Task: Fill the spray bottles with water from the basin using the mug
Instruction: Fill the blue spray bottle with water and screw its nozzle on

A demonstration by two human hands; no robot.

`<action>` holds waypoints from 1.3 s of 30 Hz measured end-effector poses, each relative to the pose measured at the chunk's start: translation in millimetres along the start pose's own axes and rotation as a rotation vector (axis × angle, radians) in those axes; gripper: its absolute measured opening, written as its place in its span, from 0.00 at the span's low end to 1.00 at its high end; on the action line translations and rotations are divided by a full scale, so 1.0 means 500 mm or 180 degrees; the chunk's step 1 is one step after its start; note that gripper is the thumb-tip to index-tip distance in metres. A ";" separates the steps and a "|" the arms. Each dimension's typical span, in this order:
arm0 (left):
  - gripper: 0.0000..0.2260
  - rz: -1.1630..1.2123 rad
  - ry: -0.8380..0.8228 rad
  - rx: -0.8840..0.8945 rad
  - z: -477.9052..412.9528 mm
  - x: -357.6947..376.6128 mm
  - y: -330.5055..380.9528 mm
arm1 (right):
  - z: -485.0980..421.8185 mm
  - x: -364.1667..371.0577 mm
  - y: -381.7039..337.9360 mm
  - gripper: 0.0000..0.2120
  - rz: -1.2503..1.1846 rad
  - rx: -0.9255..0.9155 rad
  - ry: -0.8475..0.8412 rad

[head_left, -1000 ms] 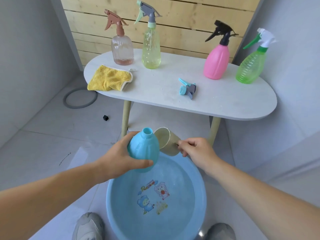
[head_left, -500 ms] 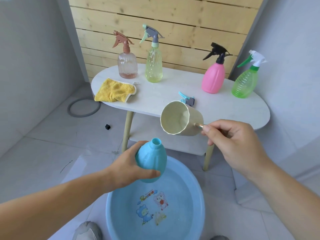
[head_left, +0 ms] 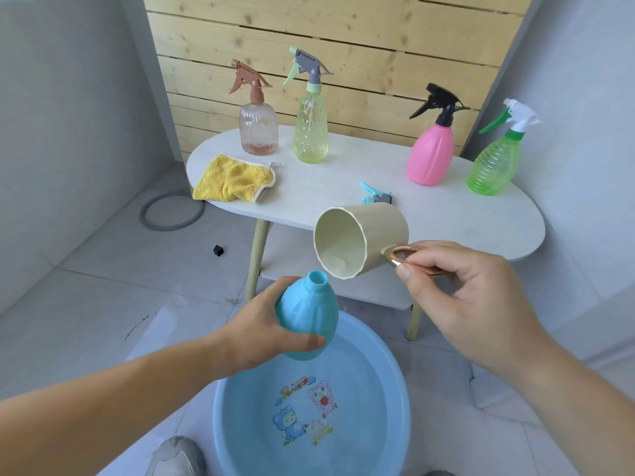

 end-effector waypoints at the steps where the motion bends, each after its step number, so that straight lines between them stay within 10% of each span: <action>1: 0.37 0.0012 -0.0002 0.0002 -0.001 0.000 0.000 | 0.000 0.001 -0.003 0.11 0.0017 -0.0048 0.0017; 39: 0.37 -0.0010 -0.0053 0.0060 -0.010 0.009 -0.009 | 0.005 0.002 -0.044 0.07 0.0789 -0.0946 0.0186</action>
Point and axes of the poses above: each hand's wrist, its own z-axis away from the middle knuckle, its own x-axis out of the palm, y = z × x, the point moved 9 cm from there along -z, towards the middle knuckle, and after that the axes turned 7 degrees about z, right-handed, at the moved point
